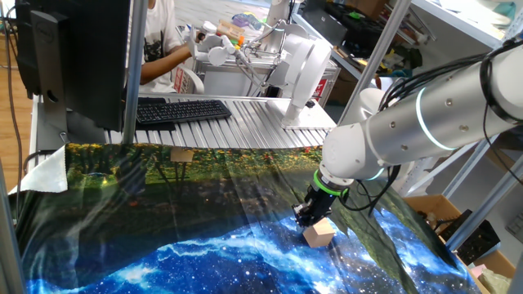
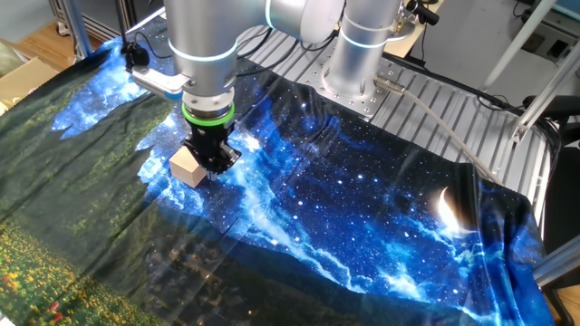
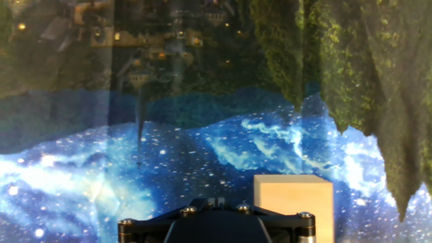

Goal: Approach and touch the side of the small block

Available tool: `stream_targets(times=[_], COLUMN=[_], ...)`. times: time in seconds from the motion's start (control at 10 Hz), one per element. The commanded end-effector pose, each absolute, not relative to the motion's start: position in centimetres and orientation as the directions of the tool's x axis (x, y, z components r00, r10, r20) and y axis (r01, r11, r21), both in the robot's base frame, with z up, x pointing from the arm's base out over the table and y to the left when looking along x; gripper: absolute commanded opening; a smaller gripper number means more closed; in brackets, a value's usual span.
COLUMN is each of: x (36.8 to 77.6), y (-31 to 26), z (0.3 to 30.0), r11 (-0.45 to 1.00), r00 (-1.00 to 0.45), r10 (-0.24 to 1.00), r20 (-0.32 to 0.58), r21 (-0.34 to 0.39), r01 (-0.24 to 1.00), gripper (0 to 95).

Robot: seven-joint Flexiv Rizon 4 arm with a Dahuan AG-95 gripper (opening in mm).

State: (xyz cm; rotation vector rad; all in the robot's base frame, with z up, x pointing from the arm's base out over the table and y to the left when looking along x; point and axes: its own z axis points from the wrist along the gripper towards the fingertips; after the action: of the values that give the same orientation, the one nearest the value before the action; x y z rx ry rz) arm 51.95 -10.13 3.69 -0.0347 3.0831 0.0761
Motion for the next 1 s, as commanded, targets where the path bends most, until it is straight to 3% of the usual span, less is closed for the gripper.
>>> stream_targets(times=[0.1,1.0], x=[52.0,52.6], y=[-10.4,-12.5], z=[3.5,2.3], r11=[0.999,0.999], r00=[-0.998,-0.998], r10=[-0.022,-0.039], r20=[-0.057,-0.055], r21=[0.046,0.017], r01=[-0.025,-0.040], gripper=[0.0,0.0])
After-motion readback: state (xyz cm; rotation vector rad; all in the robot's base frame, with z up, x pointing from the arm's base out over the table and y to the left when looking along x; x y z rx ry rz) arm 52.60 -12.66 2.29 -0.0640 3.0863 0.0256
